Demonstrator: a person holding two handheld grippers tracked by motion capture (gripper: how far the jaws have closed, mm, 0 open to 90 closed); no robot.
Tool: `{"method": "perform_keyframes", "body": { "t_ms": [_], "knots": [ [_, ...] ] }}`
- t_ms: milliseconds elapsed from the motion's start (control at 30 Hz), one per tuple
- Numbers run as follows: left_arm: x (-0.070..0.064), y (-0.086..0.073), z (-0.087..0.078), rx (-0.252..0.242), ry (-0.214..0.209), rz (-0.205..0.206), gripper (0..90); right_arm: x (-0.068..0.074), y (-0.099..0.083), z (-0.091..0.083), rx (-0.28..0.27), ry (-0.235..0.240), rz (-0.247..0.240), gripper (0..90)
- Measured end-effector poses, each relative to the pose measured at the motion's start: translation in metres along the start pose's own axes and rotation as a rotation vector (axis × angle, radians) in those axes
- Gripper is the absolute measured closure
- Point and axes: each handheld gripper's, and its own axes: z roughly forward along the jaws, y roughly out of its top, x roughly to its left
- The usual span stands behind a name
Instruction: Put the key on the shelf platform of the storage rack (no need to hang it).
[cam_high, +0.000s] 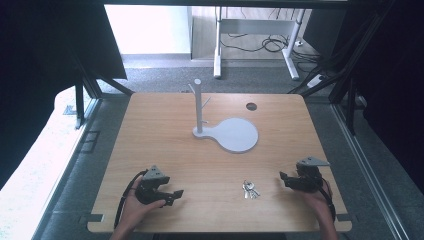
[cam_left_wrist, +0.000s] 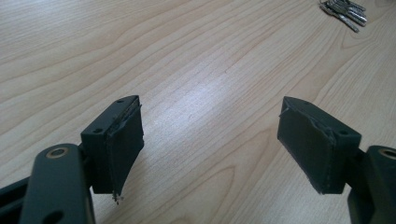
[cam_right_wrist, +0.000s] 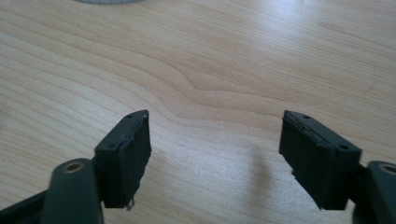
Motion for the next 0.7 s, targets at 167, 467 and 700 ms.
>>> {"method": "perform_keyframes", "body": {
  "t_ms": [167, 467, 700],
  "knots": [
    [-0.0022, -0.0012, -0.0025, -0.005, -0.001, 0.005, 22.5, -0.0006, 0.0032, -0.0038, 0.002, -0.007, 0.006, 30.0],
    [-0.0054, -0.0004, -0.0041, -0.012, 0.000, 0.011, 22.5, -0.0008, 0.0004, -0.0071, 0.030, 0.010, 0.022, 32.2],
    [-0.0045, -0.0003, -0.0039, -0.011, 0.005, 0.010, 22.5, -0.0007, 0.0003, -0.0088, 0.037, 0.037, 0.030, 29.9]
  ]
}}
